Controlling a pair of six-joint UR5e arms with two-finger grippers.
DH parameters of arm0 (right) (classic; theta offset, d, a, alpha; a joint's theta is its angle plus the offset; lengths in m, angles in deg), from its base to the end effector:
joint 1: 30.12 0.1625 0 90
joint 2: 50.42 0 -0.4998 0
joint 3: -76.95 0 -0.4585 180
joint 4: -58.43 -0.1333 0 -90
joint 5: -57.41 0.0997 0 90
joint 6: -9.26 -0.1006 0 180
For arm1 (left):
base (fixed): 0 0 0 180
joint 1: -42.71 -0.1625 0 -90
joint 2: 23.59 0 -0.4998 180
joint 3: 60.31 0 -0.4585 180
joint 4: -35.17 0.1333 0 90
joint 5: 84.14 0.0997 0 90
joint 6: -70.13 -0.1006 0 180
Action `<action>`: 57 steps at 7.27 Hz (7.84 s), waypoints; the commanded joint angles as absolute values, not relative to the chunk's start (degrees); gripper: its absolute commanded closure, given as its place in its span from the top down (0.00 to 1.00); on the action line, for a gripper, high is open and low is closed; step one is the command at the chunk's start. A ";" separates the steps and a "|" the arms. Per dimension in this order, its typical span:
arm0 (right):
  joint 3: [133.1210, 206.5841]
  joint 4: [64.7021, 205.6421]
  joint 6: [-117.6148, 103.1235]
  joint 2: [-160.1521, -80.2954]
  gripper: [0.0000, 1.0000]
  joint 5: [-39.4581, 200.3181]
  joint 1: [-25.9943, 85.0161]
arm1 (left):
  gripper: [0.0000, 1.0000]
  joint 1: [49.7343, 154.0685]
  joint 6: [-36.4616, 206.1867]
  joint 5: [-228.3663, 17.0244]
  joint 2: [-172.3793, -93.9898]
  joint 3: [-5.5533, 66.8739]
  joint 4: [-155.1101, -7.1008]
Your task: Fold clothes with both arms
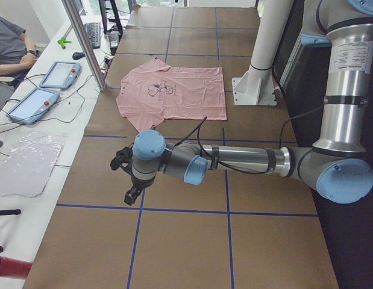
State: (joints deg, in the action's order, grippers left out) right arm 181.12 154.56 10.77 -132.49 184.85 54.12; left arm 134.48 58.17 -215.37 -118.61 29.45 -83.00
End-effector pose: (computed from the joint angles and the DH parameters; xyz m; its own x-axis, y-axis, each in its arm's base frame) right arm 0.0104 -0.6157 0.5344 0.7704 -0.2712 0.5770 0.1168 0.9497 0.2904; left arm -0.0863 -0.6231 0.6314 0.7516 0.5016 -0.4283 -0.1327 0.7511 0.6467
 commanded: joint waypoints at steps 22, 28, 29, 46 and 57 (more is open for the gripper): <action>149.11 116.26 -46.20 -110.53 0.52 159.71 17.52 | 1.00 125.06 80.06 -216.76 -124.84 27.41 -102.73; 149.28 116.51 -51.48 -108.35 0.00 159.71 17.34 | 1.00 125.06 79.98 -216.68 -124.84 27.41 -102.73; 150.24 116.78 -51.56 -107.99 0.00 159.71 17.34 | 1.00 125.06 79.98 -216.68 -124.84 27.41 -102.73; 152.96 128.43 -29.03 -103.27 1.00 178.21 31.45 | 0.72 105.76 114.72 -200.03 -129.14 27.94 -102.20; 153.50 124.96 -27.75 -106.75 1.00 179.40 33.07 | 0.57 89.73 131.13 -181.96 -140.04 11.50 -102.99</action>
State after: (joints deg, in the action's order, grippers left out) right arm 153.43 124.92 -27.73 -106.62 179.41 33.04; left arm 90.18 131.29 -181.98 -139.80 11.89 -102.95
